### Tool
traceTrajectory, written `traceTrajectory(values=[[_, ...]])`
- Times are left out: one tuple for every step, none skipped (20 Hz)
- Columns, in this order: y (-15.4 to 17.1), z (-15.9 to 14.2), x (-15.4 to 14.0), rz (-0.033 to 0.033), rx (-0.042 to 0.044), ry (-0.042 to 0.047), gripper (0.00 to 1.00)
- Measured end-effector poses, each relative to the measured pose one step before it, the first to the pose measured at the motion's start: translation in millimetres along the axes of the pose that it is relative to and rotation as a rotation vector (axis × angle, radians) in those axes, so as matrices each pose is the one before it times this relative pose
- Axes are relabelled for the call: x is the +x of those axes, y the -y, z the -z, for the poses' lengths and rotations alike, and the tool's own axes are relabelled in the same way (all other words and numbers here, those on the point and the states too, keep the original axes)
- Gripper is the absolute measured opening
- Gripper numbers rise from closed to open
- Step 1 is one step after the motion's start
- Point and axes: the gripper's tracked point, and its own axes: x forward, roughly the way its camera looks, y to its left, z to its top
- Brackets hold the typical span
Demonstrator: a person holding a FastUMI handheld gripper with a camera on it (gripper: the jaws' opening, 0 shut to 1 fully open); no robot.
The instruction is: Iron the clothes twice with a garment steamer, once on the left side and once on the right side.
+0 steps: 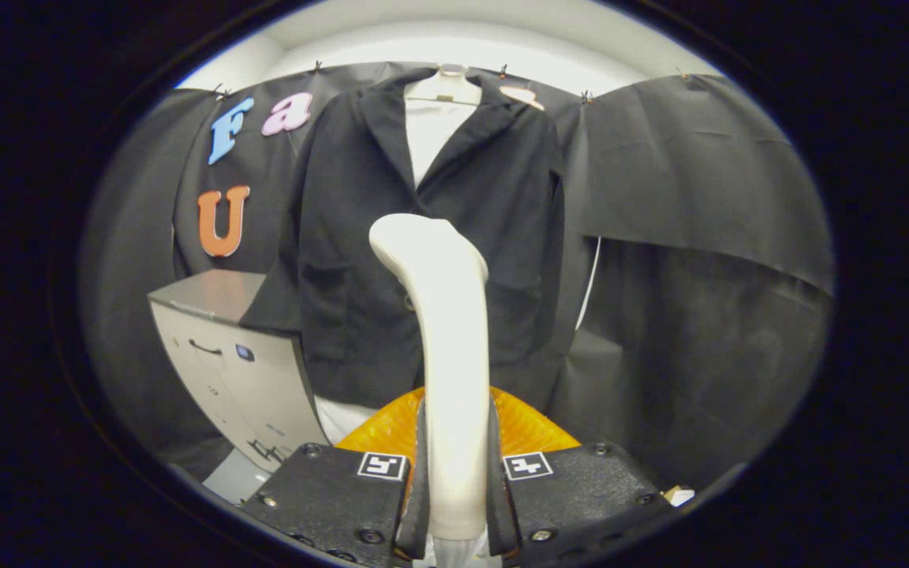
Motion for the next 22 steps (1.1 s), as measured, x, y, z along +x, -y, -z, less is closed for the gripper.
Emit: traceTrajectory(values=[[6.24,-14.72,2.59,-0.00604,-0.00766,0.03771,0.32],[6.77,-17.79,6.46,-0.00472,-0.00543,0.04013,0.32],[7.08,-17.12,5.25,-0.00408,0.00361,0.03779,0.32],[6.80,-15.52,6.97,-0.00643,0.00867,0.03320,0.32],[6.54,-14.77,9.15,-0.00645,0.00820,0.02879,0.32],[6.04,-13.61,9.14,-0.00560,0.01361,0.03252,0.32],[6.28,-14.93,10.10,-0.00738,0.00817,0.03534,0.32],[3.82,-12.01,10.47,-0.01056,0.01199,0.03560,0.32],[2.60,-11.50,9.56,-0.01607,0.01658,0.02926,0.32],[-1.23,-8.17,7.73,-0.02181,0.02077,0.02295,0.32],[0.51,-8.25,7.18,-0.01834,0.01144,0.02477,0.32],[3.74,-6.20,8.70,-0.01057,-0.00200,0.02275,0.32],[3.34,-8.60,7.70,-0.00872,-0.00307,0.02521,0.32],[3.30,-9.40,8.86,-0.00817,0.00514,0.02731,0.32],[3.46,-9.21,9.30,-0.00252,0.00969,0.02528,0.32],[3.78,-6.96,8.61,-0.00047,0.00614,0.02676,0.32],[5.11,-7.66,8.18,0.00323,0.00237,0.02295,0.32],[6.84,-14.53,12.65,-0.00015,-0.00169,0.01969,0.32],[-0.64,3.24,0.51,0.00301,-0.00067,0.02018,0.31],[1.31,-5.86,11.21,0.00370,-0.00317,0.01985,0.32],[0.71,-4.74,7.20,0.00364,-0.00740,0.01619,0.31],[1.17,-1.61,6.30,0.00631,-0.01125,0.01299,0.31]])
